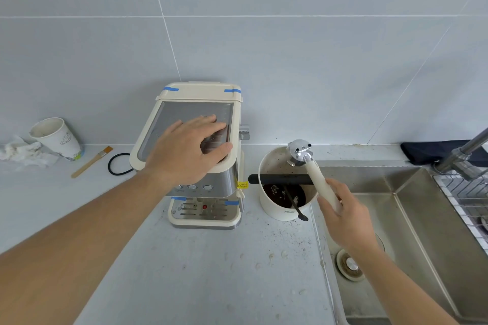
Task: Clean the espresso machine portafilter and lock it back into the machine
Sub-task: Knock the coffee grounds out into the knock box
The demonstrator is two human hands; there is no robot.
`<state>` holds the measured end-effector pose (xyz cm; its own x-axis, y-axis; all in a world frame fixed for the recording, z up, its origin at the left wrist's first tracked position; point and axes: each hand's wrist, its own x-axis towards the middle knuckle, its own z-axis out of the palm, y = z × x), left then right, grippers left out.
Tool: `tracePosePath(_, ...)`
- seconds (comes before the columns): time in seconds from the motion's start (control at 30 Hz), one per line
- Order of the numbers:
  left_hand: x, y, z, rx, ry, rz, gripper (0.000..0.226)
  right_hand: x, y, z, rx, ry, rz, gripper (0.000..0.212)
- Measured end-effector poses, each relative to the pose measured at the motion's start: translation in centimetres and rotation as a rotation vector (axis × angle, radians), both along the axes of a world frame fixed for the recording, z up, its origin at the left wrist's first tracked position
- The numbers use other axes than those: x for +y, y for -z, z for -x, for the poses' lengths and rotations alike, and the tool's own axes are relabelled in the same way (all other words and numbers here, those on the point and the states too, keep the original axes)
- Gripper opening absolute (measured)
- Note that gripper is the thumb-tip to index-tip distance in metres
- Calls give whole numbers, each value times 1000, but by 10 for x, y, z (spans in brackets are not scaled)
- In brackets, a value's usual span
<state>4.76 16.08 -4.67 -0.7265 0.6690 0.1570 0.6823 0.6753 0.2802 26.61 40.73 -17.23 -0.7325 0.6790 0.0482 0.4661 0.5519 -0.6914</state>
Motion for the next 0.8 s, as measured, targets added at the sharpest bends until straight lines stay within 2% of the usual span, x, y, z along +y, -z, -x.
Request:
tracePosePath(0.2, 0, 0, 0, 1, 2, -1, 56, -1, 5, 4, -126, -22, -48, 39)
tracePosePath(0.5, 0, 0, -1, -2, -1, -14, 55, -2, 0, 6, -111, -34, -58, 38)
tracePosePath(0.73, 0, 0, -1, -4, -1, -10, 55, -3, -1, 0, -10, -21, 1, 39)
tracePosePath(0.8, 0, 0, -1, -2, 2, -14, 55, -4, 1, -1, -34, -22, 26, 40)
